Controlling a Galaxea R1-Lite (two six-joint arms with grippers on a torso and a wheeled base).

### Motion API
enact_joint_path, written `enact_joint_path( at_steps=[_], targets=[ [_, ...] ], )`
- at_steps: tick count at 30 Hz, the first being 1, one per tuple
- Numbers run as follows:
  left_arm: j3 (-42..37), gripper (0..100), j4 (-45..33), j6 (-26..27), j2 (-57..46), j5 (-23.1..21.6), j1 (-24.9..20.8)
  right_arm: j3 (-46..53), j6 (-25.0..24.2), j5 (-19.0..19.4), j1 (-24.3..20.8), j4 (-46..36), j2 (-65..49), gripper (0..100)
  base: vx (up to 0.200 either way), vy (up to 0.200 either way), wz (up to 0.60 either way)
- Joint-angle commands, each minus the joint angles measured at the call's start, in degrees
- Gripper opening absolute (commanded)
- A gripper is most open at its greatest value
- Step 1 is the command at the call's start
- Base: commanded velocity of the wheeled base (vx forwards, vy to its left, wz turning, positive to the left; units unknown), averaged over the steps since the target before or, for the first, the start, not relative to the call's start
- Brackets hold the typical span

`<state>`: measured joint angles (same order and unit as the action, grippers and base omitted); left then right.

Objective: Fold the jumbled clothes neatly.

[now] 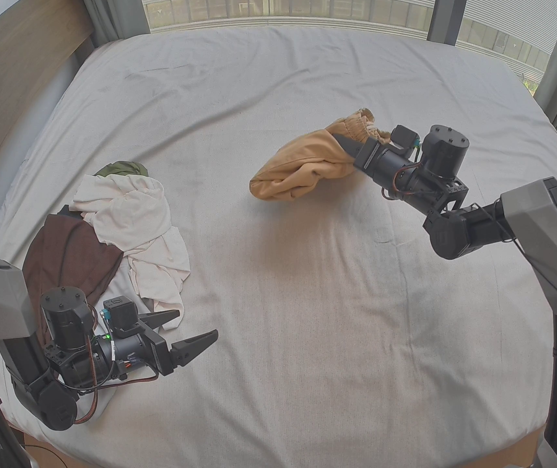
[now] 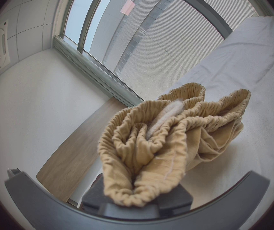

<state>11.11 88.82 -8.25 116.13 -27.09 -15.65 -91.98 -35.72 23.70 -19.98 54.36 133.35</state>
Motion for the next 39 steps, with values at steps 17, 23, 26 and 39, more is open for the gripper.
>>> enact_joint_path(
  at_steps=[17, 23, 26, 39],
  targets=[
    [0.0, 100, 0.0, 0.0, -0.2, 0.0, 0.1, 21.0, 2.4, -0.2, 0.9, 13.3, 5.2, 0, 0.000, 0.000, 0.00],
    [0.1, 100, 0.0, 0.0, -0.1, 0.0, 0.1, 23.0, 5.0, -0.3, 1.7, 17.6, 7.6, 0, 0.000, 0.000, 0.00],
    [0.1, 100, 0.0, 0.0, 0.0, 0.0, 0.1, 23.0, 5.9, -0.3, 2.0, 18.2, 8.2, 0, 0.000, 0.000, 0.00],
    [0.1, 100, 0.0, 0.0, -0.1, 0.0, 0.2, 27.1, 8.2, -0.4, 2.8, 18.5, 4.4, 100, 0.000, 0.000, 0.00]
  ],
)
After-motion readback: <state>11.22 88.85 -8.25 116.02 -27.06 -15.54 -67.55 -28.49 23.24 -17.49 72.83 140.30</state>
